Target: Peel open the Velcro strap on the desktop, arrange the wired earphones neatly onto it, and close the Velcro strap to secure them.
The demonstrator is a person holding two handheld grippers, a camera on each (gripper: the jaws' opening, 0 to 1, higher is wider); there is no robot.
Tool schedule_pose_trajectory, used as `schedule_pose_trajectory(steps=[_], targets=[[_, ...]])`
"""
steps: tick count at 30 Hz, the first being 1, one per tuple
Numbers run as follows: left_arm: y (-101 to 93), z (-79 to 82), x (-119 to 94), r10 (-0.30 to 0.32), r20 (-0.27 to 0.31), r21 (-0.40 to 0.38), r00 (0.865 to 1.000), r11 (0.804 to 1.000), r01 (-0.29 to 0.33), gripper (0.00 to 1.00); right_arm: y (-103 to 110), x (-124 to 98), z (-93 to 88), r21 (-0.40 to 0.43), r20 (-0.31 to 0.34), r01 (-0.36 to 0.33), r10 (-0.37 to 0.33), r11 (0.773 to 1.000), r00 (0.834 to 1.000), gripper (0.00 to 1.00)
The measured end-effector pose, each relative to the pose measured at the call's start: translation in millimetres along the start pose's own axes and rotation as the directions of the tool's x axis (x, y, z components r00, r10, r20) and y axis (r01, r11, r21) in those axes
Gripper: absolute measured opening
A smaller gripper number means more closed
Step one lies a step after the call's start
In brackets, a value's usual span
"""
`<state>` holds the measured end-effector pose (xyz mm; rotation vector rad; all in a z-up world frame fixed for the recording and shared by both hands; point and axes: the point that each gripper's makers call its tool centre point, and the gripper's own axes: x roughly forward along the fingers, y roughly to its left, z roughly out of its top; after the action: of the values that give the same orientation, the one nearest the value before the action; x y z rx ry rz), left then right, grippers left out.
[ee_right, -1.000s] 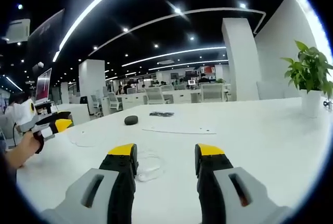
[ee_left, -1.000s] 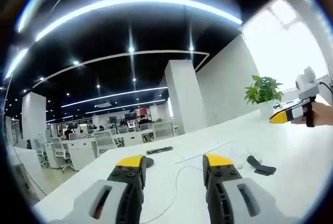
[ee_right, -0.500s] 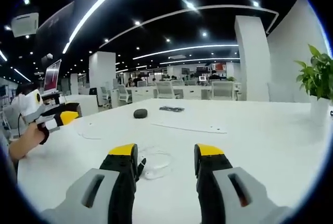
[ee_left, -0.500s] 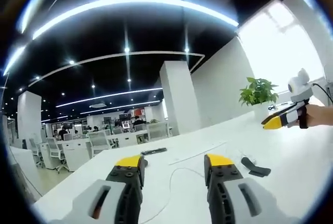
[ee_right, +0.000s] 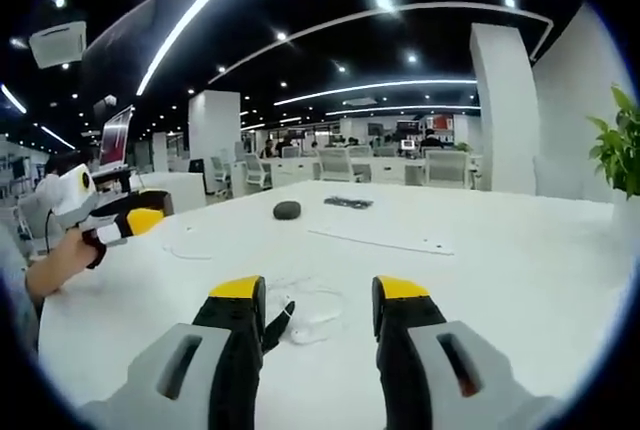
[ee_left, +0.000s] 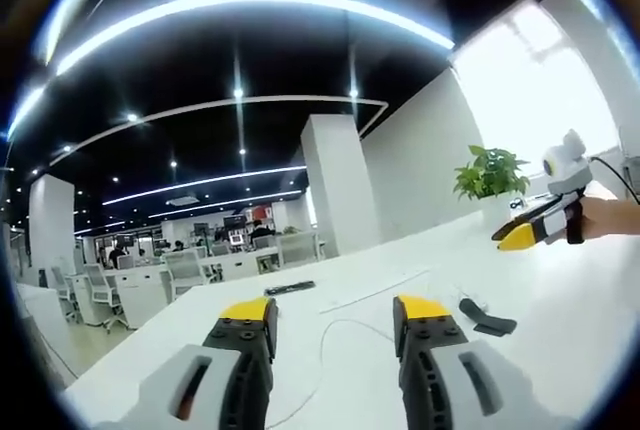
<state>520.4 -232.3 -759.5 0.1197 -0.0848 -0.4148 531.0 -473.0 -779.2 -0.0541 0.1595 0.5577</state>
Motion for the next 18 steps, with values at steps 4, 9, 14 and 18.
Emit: schedule_pose_trajectory(steps=[4, 9, 14, 18], targets=[[-2.0, -1.8, 0, -0.009, -0.006, 0.006, 1.000, 1.000, 0.009, 0.50, 1, 3, -3.9, 0.010, -0.015, -0.020, 0.020, 1.000, 1.000, 0.43], [-3.0, -2.7, 1, -0.015, -0.010, 0.011, 1.000, 1.000, 0.015, 0.50, 0, 6, -8.1, 0.016, -0.027, -0.029, 0.030, 0.999, 0.999, 0.43], [-3.0, -3.4, 1, -0.016, -0.013, 0.014, 1.000, 1.000, 0.016, 0.50, 1, 10, -12.0, 0.021, -0.041, -0.047, 0.048, 0.999, 0.998, 0.43], [-2.8, -3.6, 2, -0.017, -0.013, 0.013, 1.000, 1.000, 0.018, 0.50, 1, 13, -13.9, 0.035, -0.047, -0.062, 0.064, 0.997, 0.997, 0.42]])
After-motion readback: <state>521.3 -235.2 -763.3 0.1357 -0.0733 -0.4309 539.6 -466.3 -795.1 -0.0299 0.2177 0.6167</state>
